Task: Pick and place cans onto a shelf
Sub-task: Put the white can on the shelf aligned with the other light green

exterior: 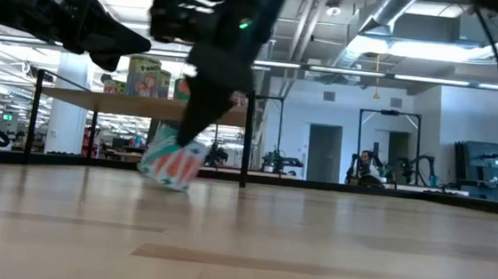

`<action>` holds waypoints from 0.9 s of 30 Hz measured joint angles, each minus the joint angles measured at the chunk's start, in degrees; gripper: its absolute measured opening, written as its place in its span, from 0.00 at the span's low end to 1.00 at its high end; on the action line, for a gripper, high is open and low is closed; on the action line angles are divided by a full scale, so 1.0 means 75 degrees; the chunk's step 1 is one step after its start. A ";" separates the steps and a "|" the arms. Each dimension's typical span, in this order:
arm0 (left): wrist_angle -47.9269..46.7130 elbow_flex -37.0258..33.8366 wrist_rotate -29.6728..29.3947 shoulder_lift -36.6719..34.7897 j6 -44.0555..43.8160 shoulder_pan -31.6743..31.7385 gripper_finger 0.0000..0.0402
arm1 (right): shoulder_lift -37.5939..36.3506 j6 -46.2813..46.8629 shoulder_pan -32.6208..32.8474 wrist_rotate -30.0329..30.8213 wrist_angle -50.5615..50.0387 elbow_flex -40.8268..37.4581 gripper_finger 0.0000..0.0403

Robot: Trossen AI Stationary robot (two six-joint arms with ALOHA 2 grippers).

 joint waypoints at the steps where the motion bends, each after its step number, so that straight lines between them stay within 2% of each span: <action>1: -0.0014 0.0000 0.0000 -0.0003 0.0000 0.0000 0.00 | 0.0182 -0.0187 -0.0038 -0.0001 -0.0038 0.0284 0.04; 7: -0.0097 0.0000 0.0000 -0.0001 0.0063 0.0000 0.00 | 0.0878 -0.0902 -0.0250 0.0025 -0.0211 0.1499 0.05; 14: -0.0213 0.0000 0.0000 -0.0003 0.0079 0.0000 0.00 | 0.1192 -0.1091 -0.0463 -0.0144 -0.0115 0.1863 0.10; 24: -0.0263 0.0000 0.0000 -0.0003 0.0079 0.0000 0.00 | 0.1096 -0.0865 -0.0361 0.0130 -0.0405 0.2018 0.30; 27: -0.0311 0.0000 0.0000 -0.0003 0.0079 0.0000 0.00 | 0.0946 -0.0921 -0.0222 0.0488 -0.0540 0.2107 0.33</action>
